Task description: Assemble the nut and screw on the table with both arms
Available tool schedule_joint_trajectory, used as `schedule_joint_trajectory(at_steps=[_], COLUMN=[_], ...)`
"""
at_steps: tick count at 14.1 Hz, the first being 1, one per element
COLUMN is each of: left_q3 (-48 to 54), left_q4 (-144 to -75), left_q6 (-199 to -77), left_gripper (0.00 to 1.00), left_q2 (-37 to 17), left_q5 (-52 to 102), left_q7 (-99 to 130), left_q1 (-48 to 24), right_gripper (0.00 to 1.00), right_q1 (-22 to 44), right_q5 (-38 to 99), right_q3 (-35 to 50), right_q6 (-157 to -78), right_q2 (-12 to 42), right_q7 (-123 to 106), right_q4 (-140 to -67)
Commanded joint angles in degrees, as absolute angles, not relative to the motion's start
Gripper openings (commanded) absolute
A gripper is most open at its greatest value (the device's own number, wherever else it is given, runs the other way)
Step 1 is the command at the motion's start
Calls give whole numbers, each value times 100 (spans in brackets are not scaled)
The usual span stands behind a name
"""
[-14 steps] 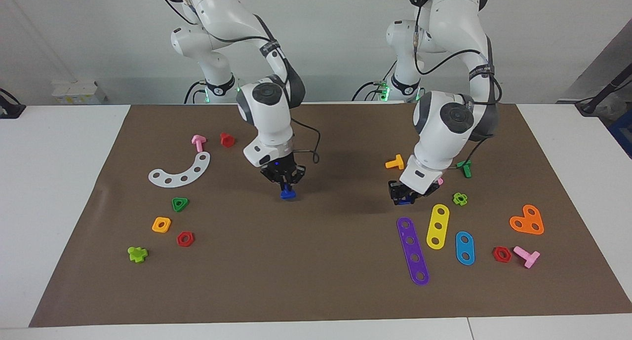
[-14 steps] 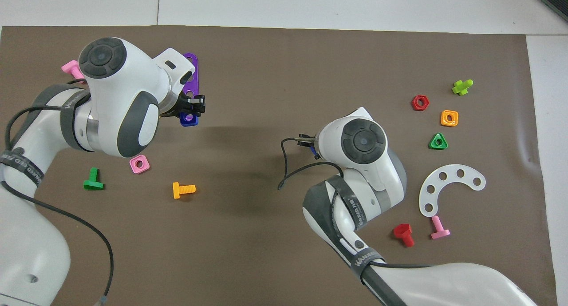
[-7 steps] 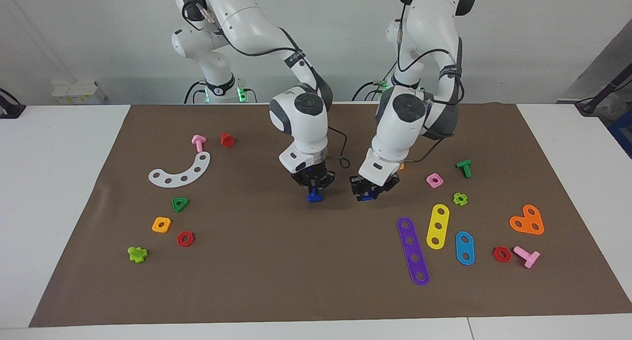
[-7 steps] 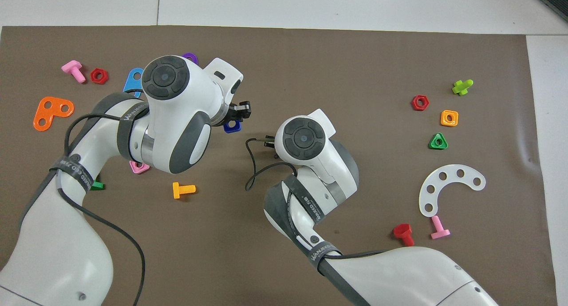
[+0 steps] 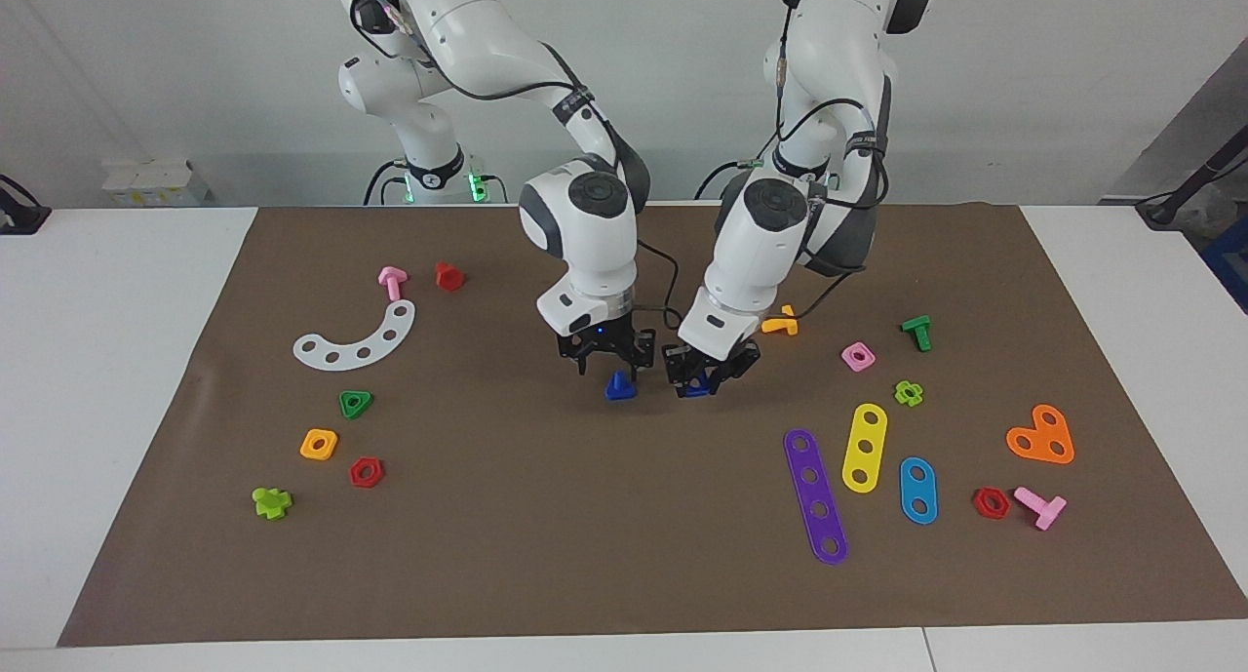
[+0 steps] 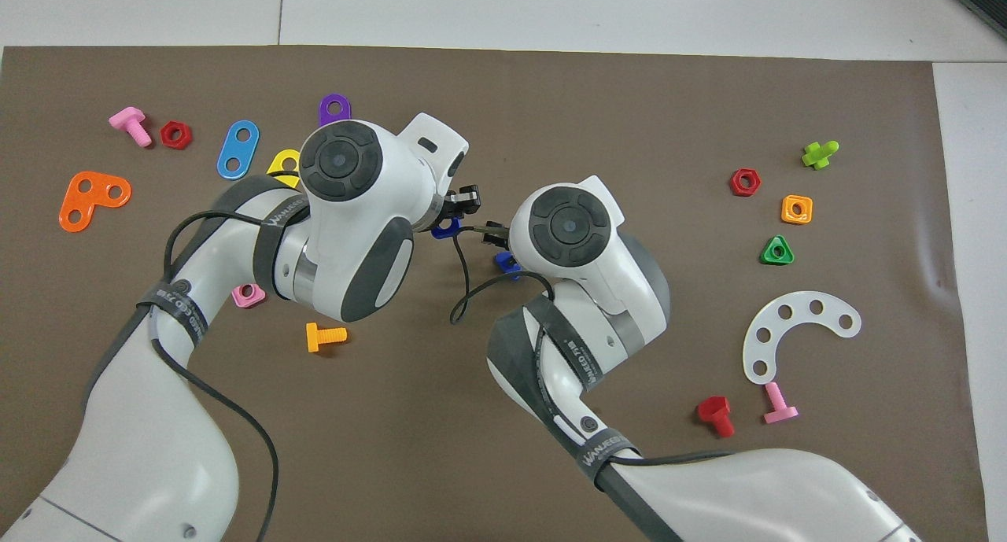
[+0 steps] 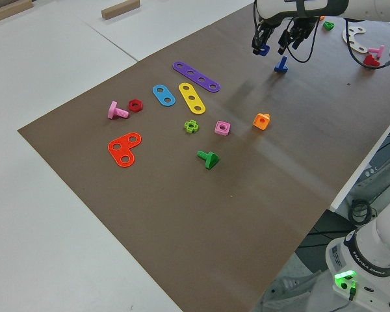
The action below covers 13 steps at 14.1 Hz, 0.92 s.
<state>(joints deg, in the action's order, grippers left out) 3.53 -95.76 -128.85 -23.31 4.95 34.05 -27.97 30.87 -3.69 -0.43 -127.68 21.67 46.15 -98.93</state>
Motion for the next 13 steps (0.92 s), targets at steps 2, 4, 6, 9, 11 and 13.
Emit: schedule_joint_trajectory(at_steps=[2, 4, 6, 9, 11, 13], left_q3=[237, 237, 237, 229, 202, 185], left_q4=[-9185, -9193, -9220, -9395, -9413, -9439], left_q6=[-12929, -12929, -12937, -12964, -13077, -13192], left_gripper=[0, 0, 0, 0, 0, 0], left_q2=[-2750, -2786, -2795, -2786, -2795, -2804], left_q5=[571, 554, 536, 518, 510, 501], left_q7=[3726, 3867, 3893, 3902, 3902, 3902], left_q1=[-3373, -3559, -3682, -3840, -3876, -3832], right_gripper=[100, 100, 100, 100, 100, 100], right_q1=[2585, 2365, 2050, 1549, 1232, 872], right_q5=[-413, -369, -325, -316, -212, 78], right_q3=[26, 26, 26, 26, 26, 9], right_q6=[-12210, -11779, -11541, -11146, -10995, -10943], right_q2=[1197, 889, 547, 115, -43, -140], right_q7=[4080, 3737, 3246, 2490, 1963, 1418], right_q4=[-10362, -10389, -10476, -10608, -10600, -10582])
